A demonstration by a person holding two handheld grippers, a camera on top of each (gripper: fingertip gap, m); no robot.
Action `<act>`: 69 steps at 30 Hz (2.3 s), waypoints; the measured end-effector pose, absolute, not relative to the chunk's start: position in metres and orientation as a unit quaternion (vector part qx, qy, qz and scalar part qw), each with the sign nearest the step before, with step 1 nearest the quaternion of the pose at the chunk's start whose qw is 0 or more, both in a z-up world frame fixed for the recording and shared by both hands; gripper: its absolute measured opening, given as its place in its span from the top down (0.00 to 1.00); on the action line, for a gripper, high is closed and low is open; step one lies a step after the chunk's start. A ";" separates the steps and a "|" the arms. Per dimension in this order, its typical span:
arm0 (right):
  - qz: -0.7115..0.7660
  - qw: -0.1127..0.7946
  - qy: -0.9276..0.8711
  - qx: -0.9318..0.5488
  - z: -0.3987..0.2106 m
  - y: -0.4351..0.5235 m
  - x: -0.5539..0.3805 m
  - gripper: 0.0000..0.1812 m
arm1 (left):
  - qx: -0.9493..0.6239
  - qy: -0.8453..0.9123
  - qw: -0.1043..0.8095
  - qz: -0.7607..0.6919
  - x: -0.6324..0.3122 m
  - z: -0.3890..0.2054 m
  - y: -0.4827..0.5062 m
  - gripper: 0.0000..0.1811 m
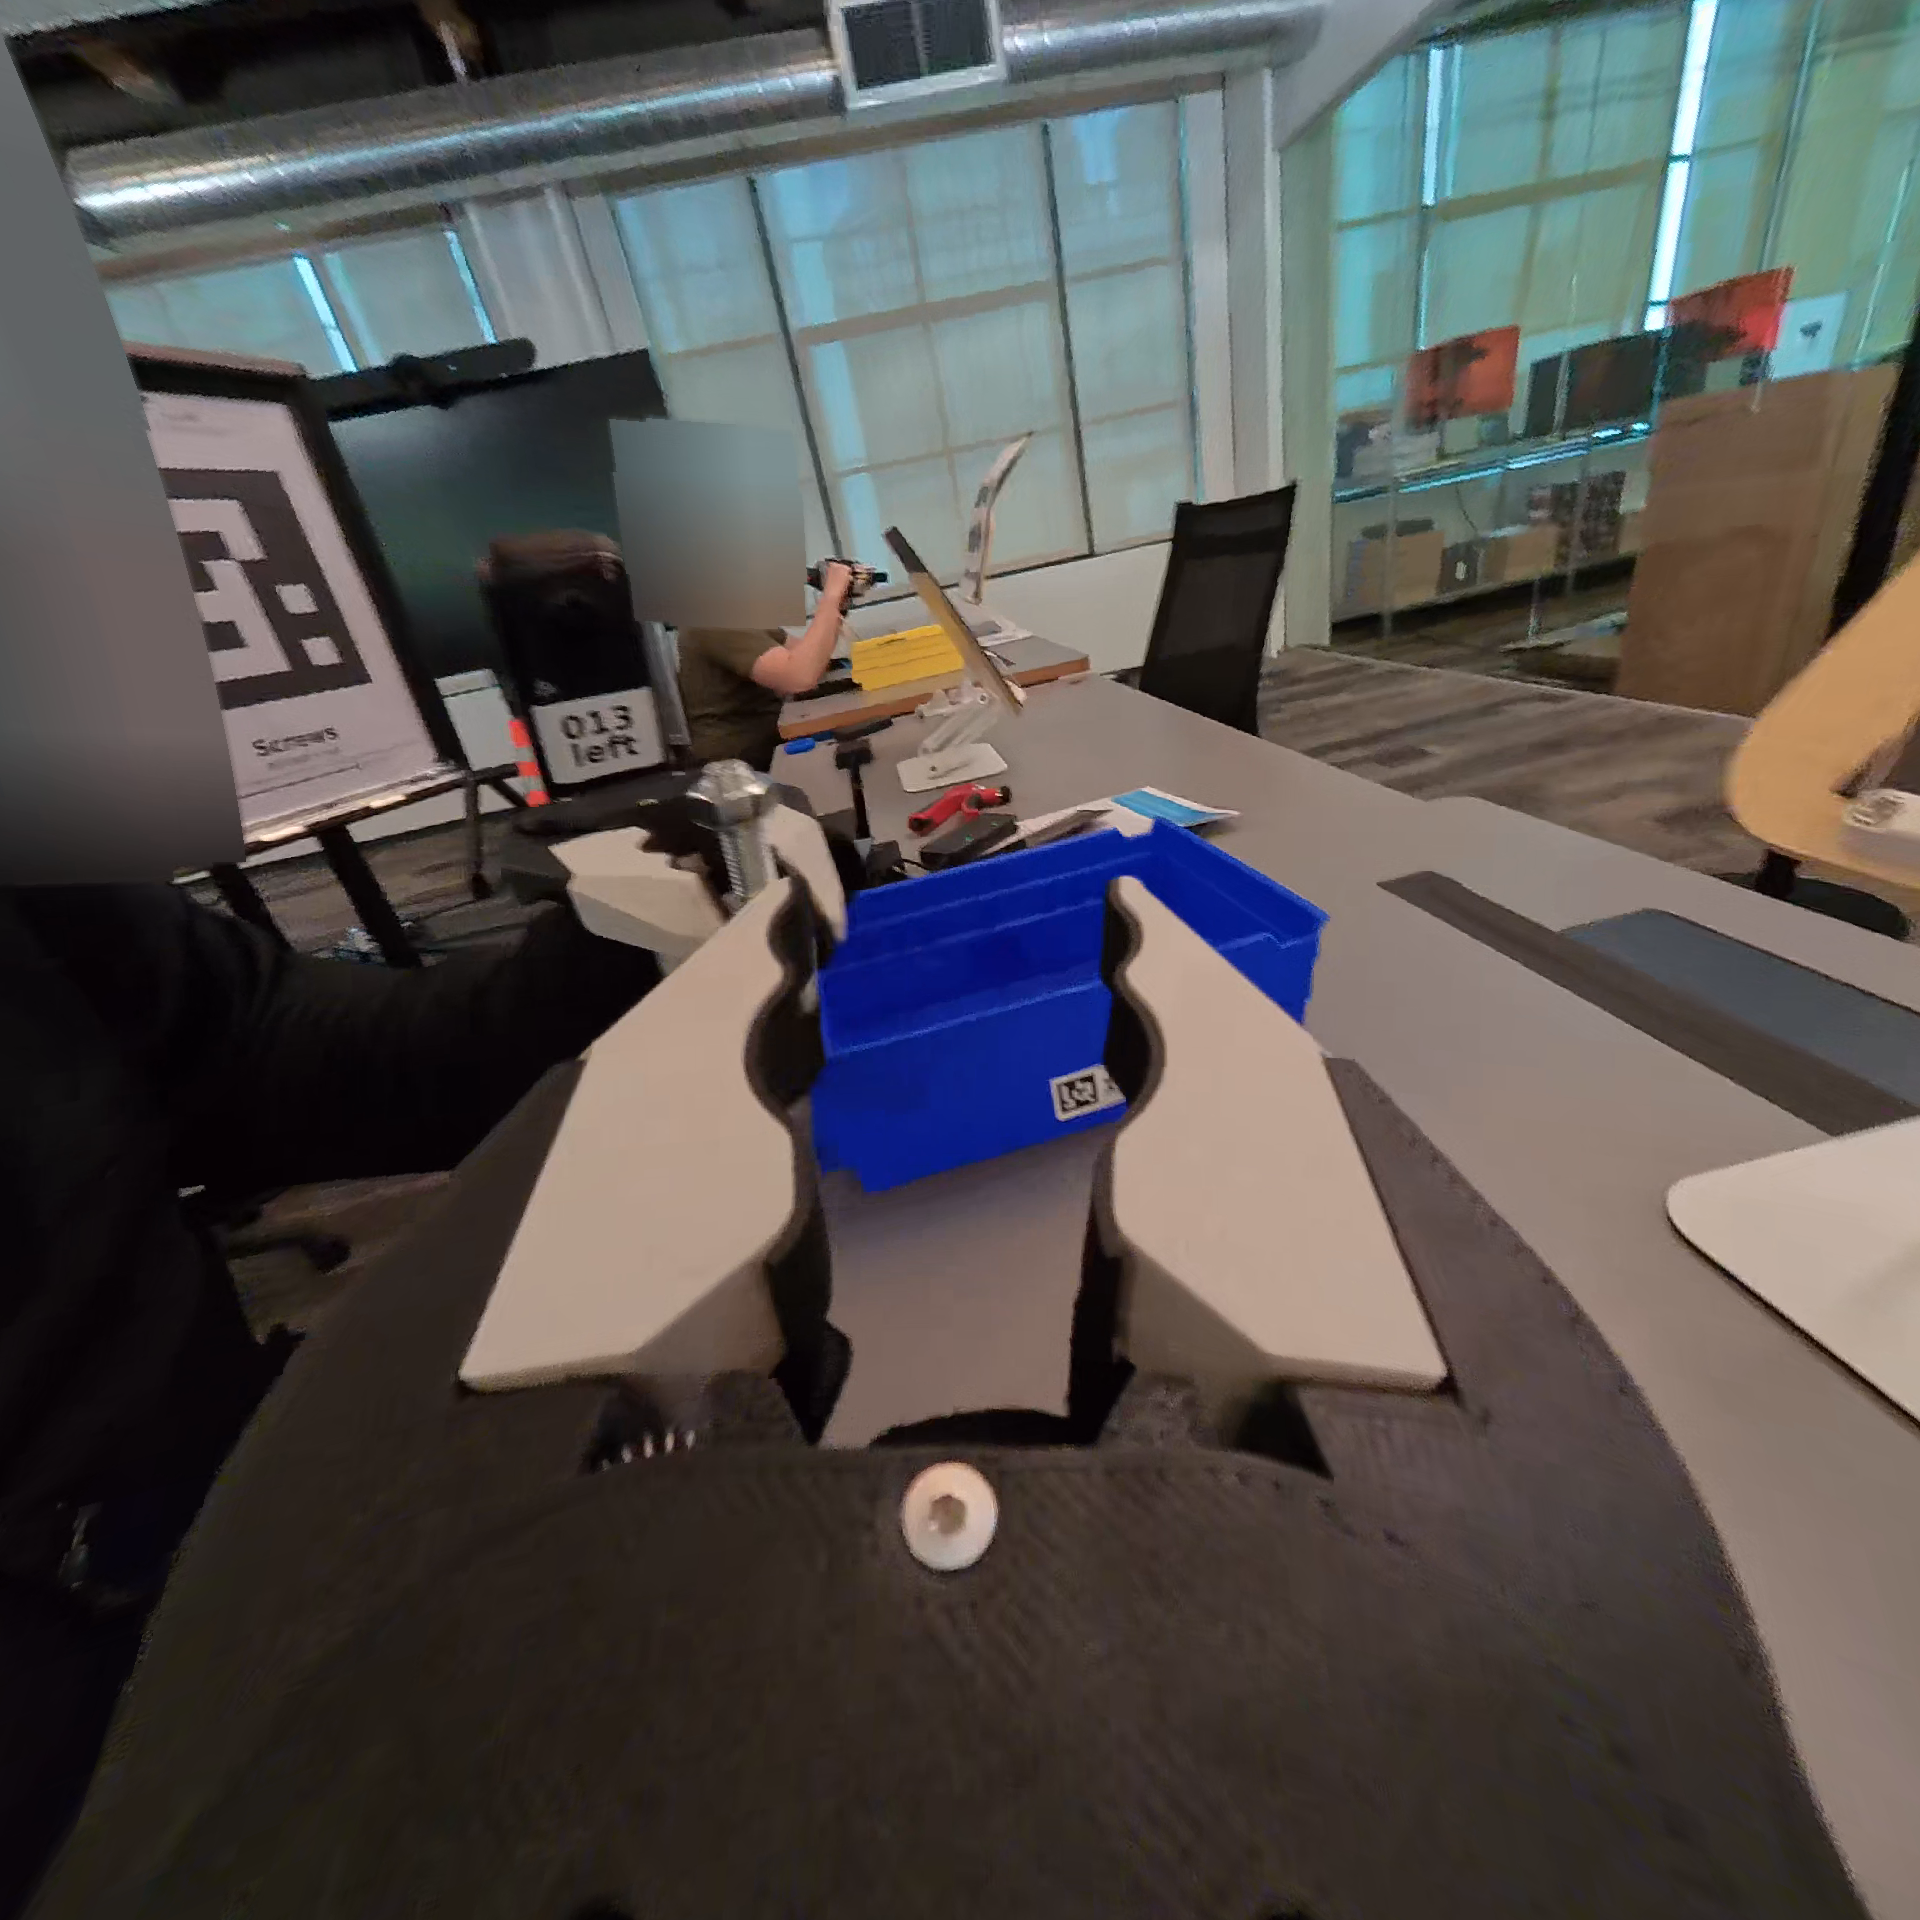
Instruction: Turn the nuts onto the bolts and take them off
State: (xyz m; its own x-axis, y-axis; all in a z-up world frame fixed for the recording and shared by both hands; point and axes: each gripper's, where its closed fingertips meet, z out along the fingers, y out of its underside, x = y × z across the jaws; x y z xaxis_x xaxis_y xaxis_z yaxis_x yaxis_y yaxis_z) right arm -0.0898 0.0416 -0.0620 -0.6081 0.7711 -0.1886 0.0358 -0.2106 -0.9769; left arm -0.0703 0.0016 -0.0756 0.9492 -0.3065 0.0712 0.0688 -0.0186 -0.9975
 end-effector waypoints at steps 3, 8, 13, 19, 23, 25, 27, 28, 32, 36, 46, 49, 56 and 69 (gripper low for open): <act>0.684 0.264 -0.596 -0.327 -0.058 0.015 -0.090 0.64 | -0.710 0.085 0.685 -0.139 -0.068 -0.082 0.004 0.91; 0.675 0.260 -0.610 -0.323 -0.060 -0.009 -0.100 0.62 | -0.715 0.094 0.678 -0.142 -0.061 -0.087 0.006 0.91; 0.680 0.277 -0.576 -0.359 -0.064 0.034 -0.097 0.76 | -0.699 0.091 0.695 -0.140 -0.066 -0.073 -0.001 0.91; 0.687 0.274 -0.579 -0.343 -0.056 0.029 -0.092 0.59 | -0.714 0.084 0.682 -0.136 -0.070 -0.084 0.004 0.91; 0.683 0.263 -0.604 -0.317 -0.053 -0.007 -0.096 0.58 | -0.720 0.091 0.674 -0.138 -0.064 -0.090 0.007 0.91; 0.682 0.261 -0.602 -0.324 -0.056 -0.008 -0.100 0.59 | -0.718 0.094 0.676 -0.138 -0.062 -0.089 0.006 0.91; 0.688 0.264 -0.585 -0.339 -0.057 0.007 -0.101 0.56 | -0.711 0.094 0.684 -0.132 -0.063 -0.083 0.004 0.91; 0.691 0.265 -0.574 -0.351 -0.059 0.018 -0.101 0.59 | -0.709 0.091 0.687 -0.128 -0.066 -0.081 0.003 0.91; 0.676 0.270 -0.549 -0.411 -0.079 0.062 -0.103 0.65 | -0.706 0.088 0.691 -0.127 -0.073 -0.076 0.000 0.91; 0.682 0.277 -0.572 -0.361 -0.060 0.034 -0.097 0.61 | -0.712 0.082 0.684 -0.133 -0.072 -0.084 0.003 0.91; 0.663 0.278 -0.566 -0.404 -0.072 0.047 -0.105 0.71 | -0.701 0.088 0.694 -0.136 -0.070 -0.077 0.000 0.91; 0.684 0.269 -0.543 -0.407 -0.068 0.056 -0.101 0.68 | -0.704 0.090 0.693 -0.129 -0.071 -0.077 0.001 0.91; 0.692 0.260 -0.574 -0.352 -0.054 0.019 -0.096 0.63 | -0.707 0.091 0.688 -0.136 -0.068 -0.082 0.003 0.91; 0.694 0.253 -0.558 -0.379 -0.063 0.036 -0.098 0.71 | -0.705 0.099 0.690 -0.130 -0.066 -0.078 0.001 0.91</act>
State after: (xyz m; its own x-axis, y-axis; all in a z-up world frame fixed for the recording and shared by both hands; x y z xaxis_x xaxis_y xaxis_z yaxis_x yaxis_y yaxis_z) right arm -0.0981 0.0357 -0.0635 -0.5855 0.7734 -0.2429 0.0720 -0.2489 -0.9659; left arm -0.0664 0.0011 -0.0782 0.9466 -0.3190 0.0464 0.0394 -0.0284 -0.9988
